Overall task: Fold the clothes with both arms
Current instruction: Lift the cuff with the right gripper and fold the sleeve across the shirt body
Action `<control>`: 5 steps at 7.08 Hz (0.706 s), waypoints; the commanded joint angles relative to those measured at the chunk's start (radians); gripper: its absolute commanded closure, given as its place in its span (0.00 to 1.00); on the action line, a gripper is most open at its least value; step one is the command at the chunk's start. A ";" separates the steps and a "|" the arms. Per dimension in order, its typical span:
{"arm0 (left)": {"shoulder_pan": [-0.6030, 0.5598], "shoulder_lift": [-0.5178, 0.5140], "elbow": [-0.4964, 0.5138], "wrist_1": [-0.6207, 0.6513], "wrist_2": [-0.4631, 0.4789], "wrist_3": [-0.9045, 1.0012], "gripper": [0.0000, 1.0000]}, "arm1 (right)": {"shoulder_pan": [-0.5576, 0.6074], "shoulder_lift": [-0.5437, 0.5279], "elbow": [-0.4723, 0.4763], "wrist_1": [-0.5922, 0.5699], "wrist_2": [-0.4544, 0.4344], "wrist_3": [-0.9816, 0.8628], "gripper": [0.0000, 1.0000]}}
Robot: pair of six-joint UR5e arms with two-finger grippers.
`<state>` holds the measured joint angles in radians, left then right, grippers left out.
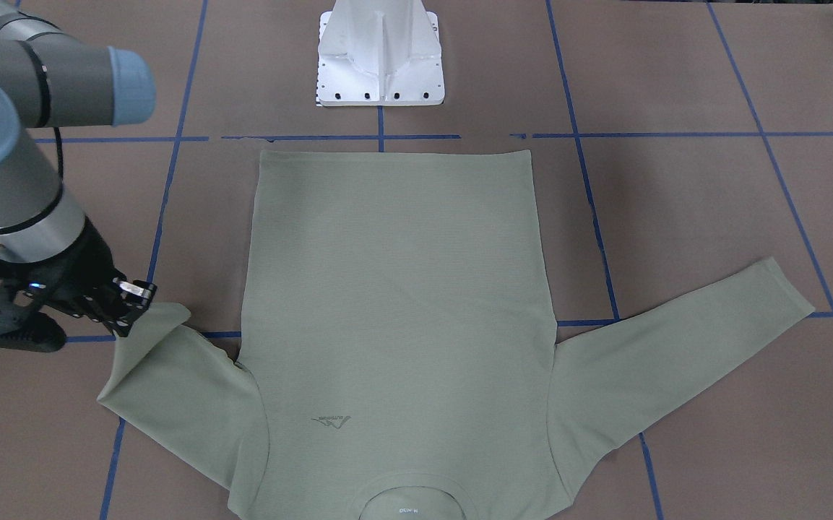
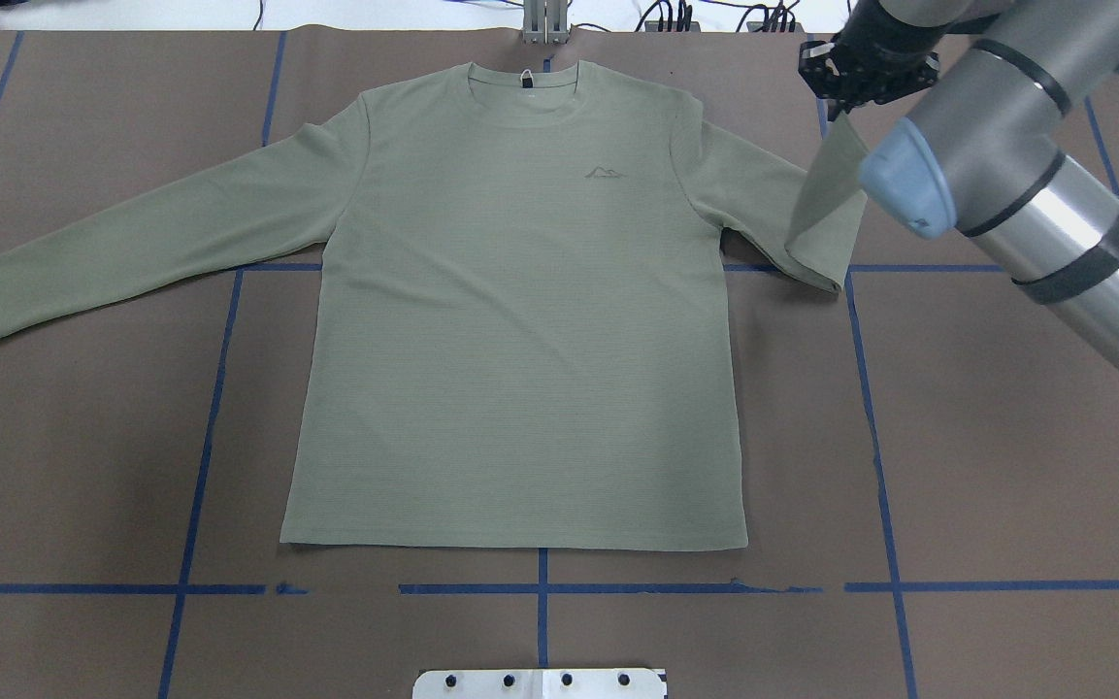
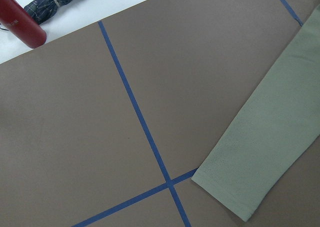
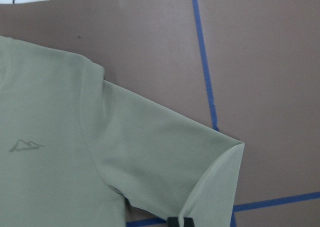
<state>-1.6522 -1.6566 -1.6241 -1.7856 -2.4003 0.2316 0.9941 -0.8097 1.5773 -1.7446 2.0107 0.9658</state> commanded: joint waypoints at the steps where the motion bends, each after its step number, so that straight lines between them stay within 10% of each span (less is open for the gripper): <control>1: 0.000 0.000 0.003 0.000 0.001 0.000 0.00 | -0.098 0.349 -0.318 -0.026 -0.132 0.157 1.00; 5: 0.000 0.001 0.004 0.000 0.001 0.000 0.00 | -0.309 0.591 -0.705 0.251 -0.440 0.352 1.00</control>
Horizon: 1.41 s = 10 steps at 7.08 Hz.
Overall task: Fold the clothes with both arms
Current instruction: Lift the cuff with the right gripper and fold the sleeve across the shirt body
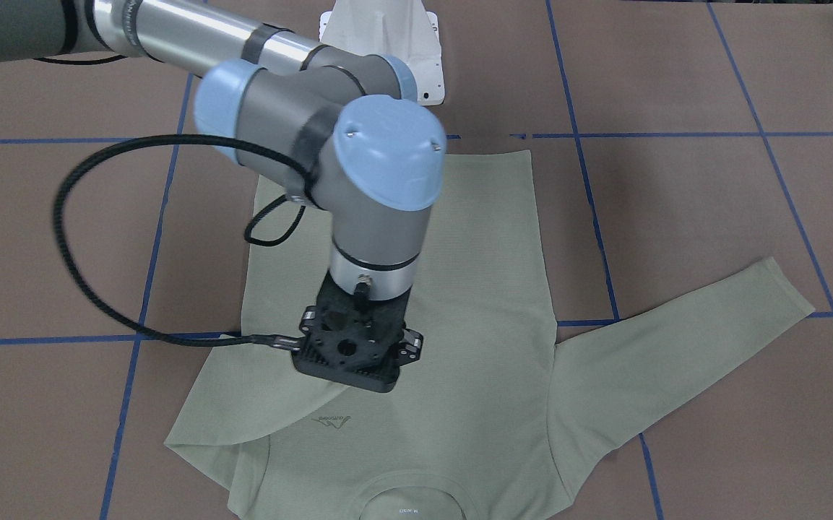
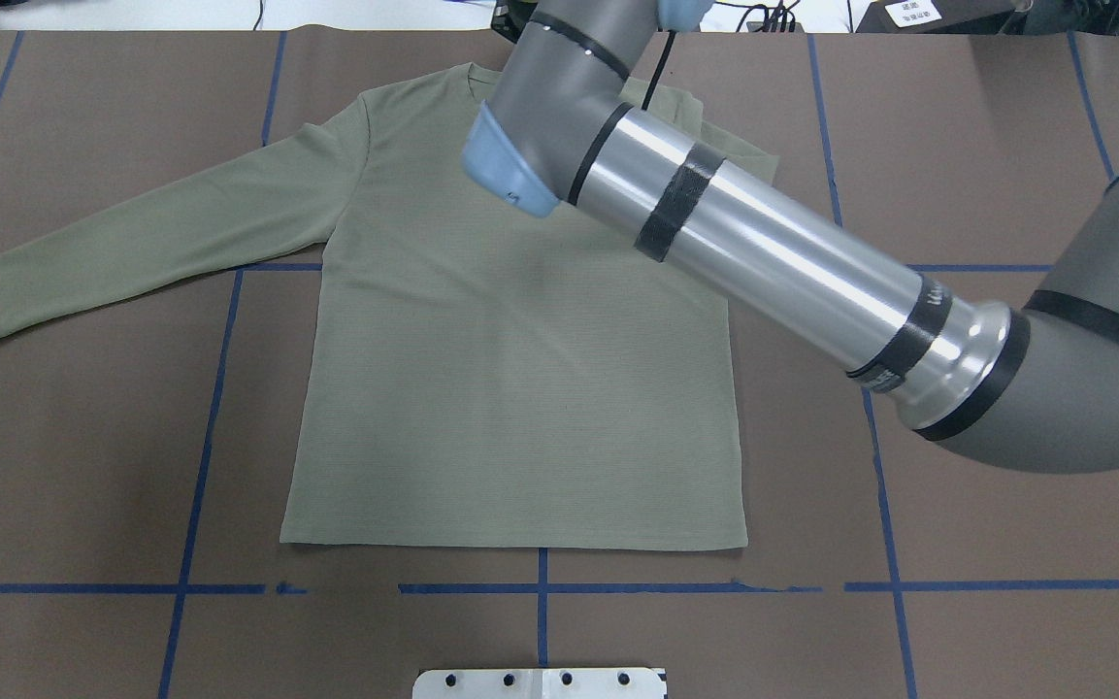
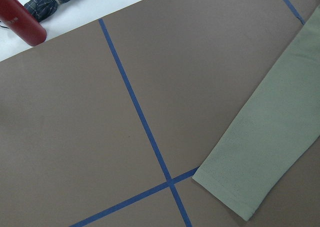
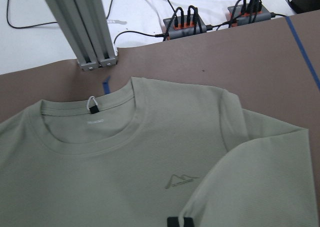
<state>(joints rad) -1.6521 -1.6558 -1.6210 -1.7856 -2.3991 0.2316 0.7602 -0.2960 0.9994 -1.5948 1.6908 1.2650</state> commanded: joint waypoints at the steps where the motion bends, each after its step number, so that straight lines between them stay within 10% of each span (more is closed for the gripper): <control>1: 0.000 0.001 0.001 0.000 0.000 0.000 0.00 | -0.141 0.087 -0.140 0.111 -0.190 0.097 1.00; 8: 0.002 0.001 0.015 0.000 -0.002 0.002 0.00 | -0.249 0.198 -0.309 0.257 -0.313 0.195 1.00; 9: 0.002 0.001 0.015 0.000 0.000 0.000 0.00 | -0.248 0.198 -0.309 0.257 -0.313 0.192 0.77; 10: 0.002 -0.001 0.015 0.000 0.000 0.000 0.00 | -0.248 0.199 -0.309 0.259 -0.306 0.169 0.01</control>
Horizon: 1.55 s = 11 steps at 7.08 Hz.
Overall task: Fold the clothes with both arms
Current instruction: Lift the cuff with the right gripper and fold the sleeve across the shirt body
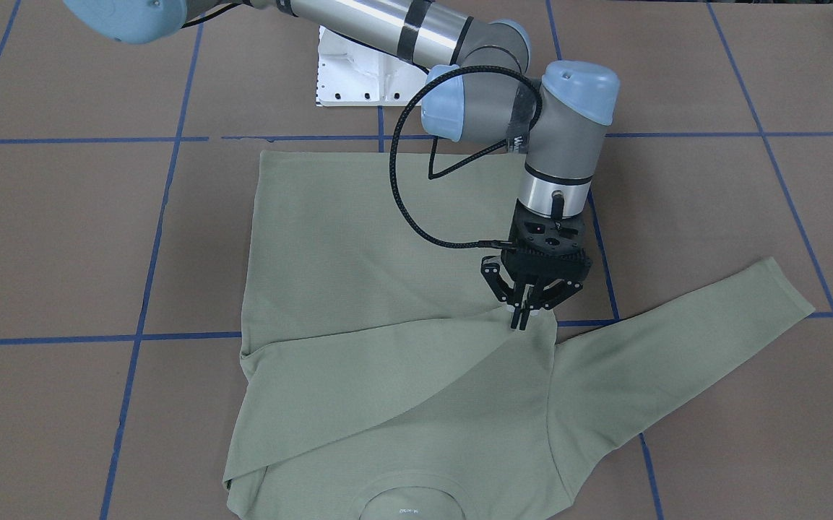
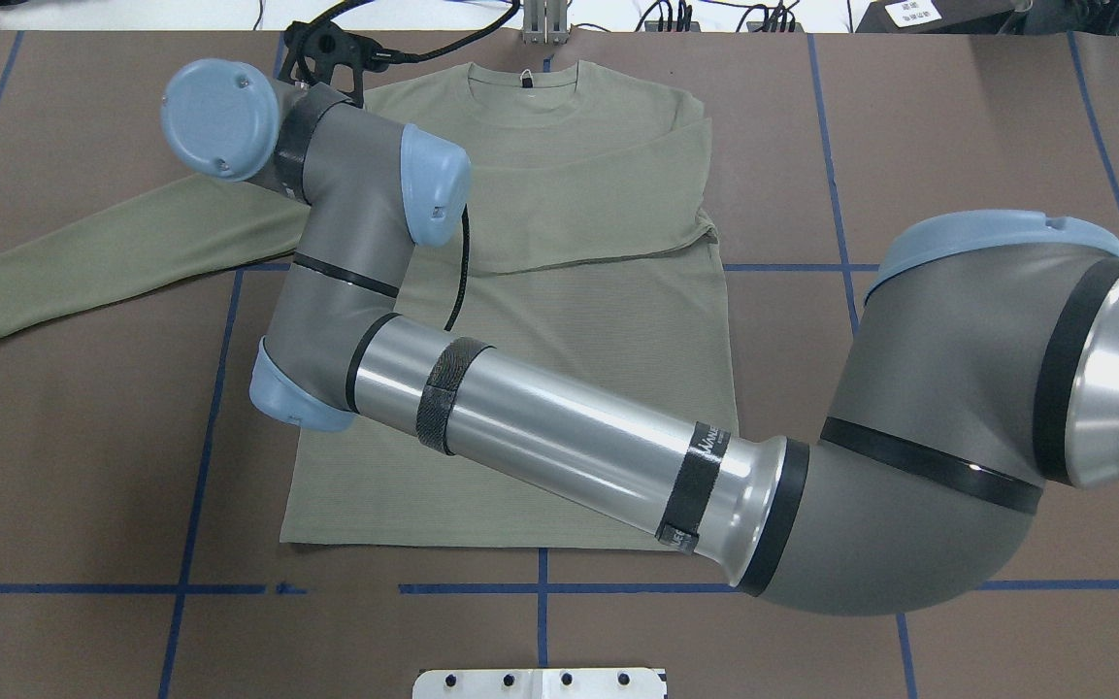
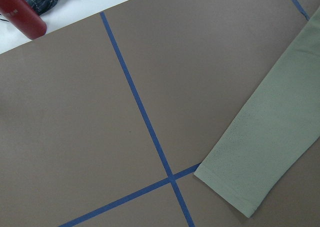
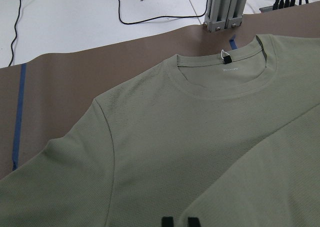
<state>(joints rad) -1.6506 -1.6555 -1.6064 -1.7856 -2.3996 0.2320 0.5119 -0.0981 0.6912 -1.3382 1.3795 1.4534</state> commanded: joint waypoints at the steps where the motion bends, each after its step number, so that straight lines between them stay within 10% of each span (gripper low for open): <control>1: 0.000 -0.007 0.002 0.000 0.000 0.000 0.00 | 0.002 0.003 -0.001 0.002 0.016 -0.025 0.00; 5: 0.028 0.032 -0.003 -0.229 -0.001 -0.005 0.00 | 0.158 -0.029 0.042 -0.097 0.374 -0.183 0.00; 11: 0.435 0.109 -0.004 -0.421 0.215 -0.443 0.00 | 0.506 -0.472 0.456 -0.265 0.751 -0.780 0.00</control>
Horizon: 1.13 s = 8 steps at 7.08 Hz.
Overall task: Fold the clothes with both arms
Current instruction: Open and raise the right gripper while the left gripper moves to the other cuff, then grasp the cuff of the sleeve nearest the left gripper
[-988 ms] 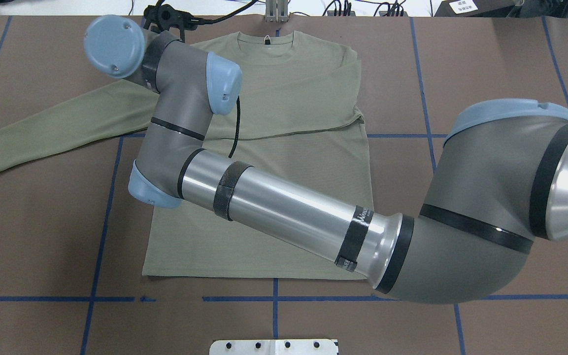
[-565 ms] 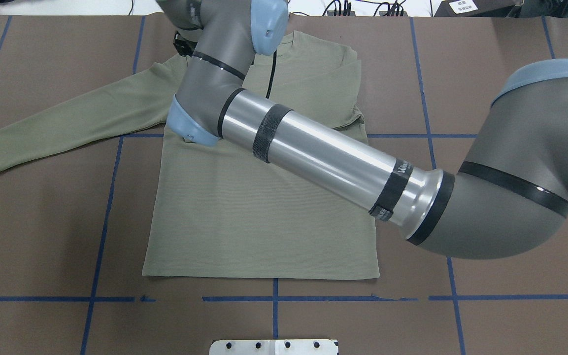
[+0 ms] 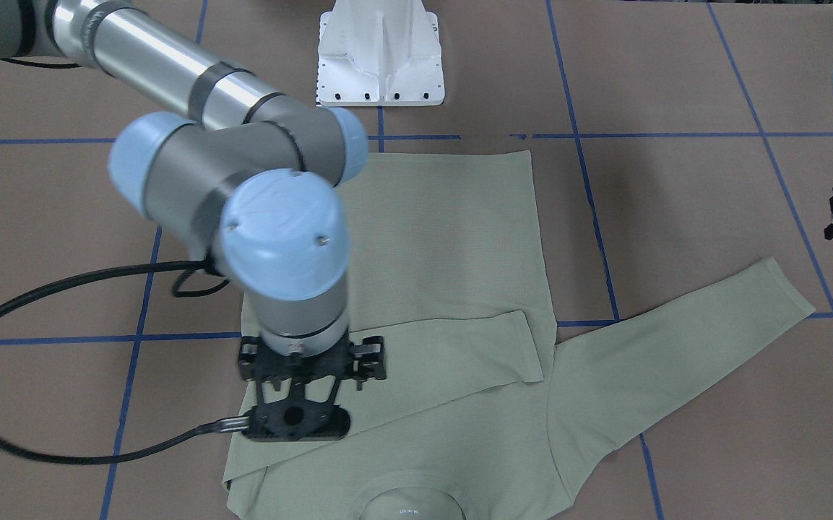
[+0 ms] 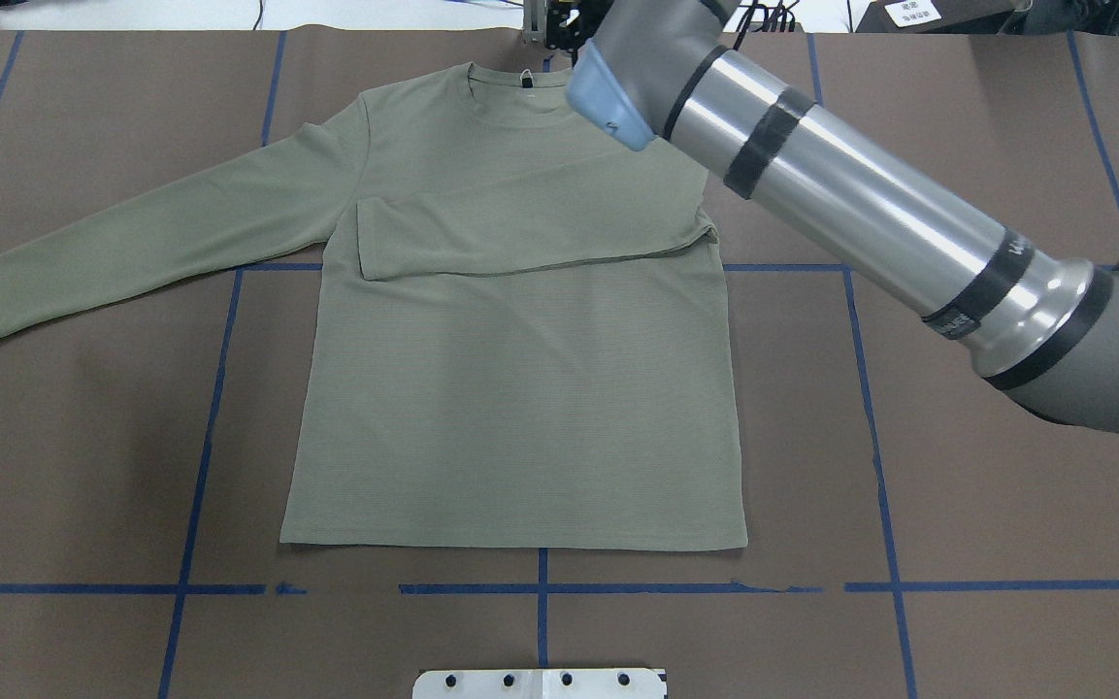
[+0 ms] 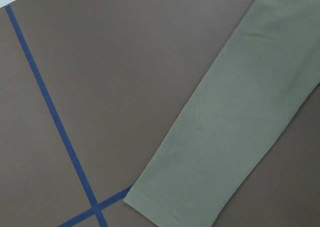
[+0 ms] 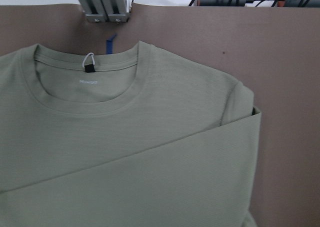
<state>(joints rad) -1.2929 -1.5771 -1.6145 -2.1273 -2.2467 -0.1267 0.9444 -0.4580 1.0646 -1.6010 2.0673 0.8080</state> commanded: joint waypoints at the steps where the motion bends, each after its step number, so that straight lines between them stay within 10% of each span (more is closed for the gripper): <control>1: 0.104 0.048 0.005 -0.097 0.064 -0.089 0.00 | 0.135 -0.207 0.142 -0.002 0.094 -0.271 0.00; 6: 0.198 0.071 0.224 -0.375 0.159 -0.085 0.04 | 0.194 -0.330 0.233 0.000 0.113 -0.386 0.00; 8: 0.210 0.071 0.232 -0.378 0.160 -0.083 0.35 | 0.194 -0.332 0.235 0.000 0.111 -0.385 0.00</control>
<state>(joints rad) -1.0925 -1.5054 -1.3950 -2.4919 -2.0876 -0.2112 1.1379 -0.7876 1.2971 -1.6015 2.1788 0.4231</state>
